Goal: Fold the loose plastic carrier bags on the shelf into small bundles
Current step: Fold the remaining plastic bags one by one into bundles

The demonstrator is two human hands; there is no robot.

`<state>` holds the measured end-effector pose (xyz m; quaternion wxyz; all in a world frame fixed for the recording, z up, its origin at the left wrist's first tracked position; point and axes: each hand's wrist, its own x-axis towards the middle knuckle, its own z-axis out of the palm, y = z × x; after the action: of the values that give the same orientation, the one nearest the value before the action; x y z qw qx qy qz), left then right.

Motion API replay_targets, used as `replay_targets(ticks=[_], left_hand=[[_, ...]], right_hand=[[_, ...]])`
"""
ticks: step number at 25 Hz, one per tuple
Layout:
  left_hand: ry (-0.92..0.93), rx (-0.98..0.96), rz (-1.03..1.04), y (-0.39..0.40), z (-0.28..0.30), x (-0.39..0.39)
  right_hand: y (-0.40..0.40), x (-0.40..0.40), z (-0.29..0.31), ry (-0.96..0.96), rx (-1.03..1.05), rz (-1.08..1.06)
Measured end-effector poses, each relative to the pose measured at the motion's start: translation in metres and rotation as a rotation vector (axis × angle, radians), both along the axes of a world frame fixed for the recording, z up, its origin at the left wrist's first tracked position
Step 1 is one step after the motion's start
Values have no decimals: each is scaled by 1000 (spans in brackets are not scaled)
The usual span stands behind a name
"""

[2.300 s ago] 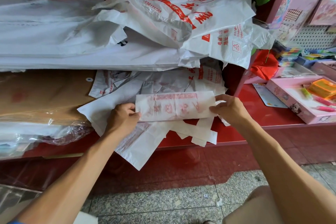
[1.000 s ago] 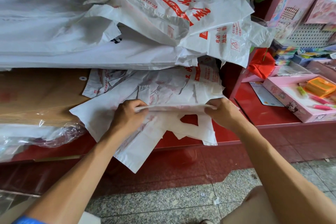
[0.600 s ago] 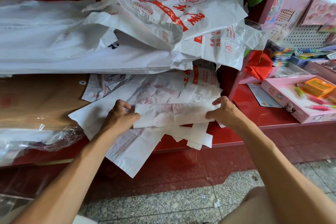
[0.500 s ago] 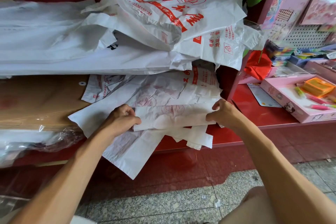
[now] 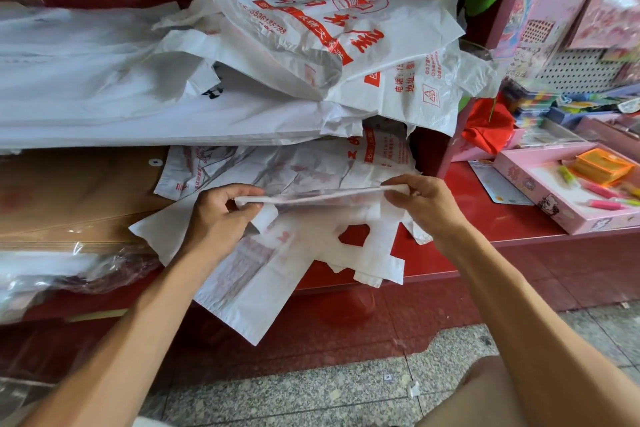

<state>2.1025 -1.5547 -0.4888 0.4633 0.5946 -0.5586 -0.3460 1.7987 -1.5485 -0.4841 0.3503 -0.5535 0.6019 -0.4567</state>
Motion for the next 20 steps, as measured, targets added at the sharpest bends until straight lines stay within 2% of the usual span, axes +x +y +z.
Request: replay_targets(ticks=[3,5,7,9,11,14,17,20], left_hand=[[2,-51,21,2,4,1],[108,0,-31,3,6,0],[173,85,-87,4,3,0],[182,145,-61,3,-3,1],[205,183,-14,2,-8,3],[292,200,24,0,-12,4],[311,208,95,-2,-16,-1],[383,253,254,-4,-20,-6]], right_hand=[[4,-4,6,-133,-18,13],[4,-3,6,-228,23,36],[1,0,3,-272,170,32],[2,5,3,-308,408,55],[4,5,4,-295,517,135],[4,5,2,-224,482,187],[5,9,-2,-250,449,142],[2,16,-6,-506,315,77]])
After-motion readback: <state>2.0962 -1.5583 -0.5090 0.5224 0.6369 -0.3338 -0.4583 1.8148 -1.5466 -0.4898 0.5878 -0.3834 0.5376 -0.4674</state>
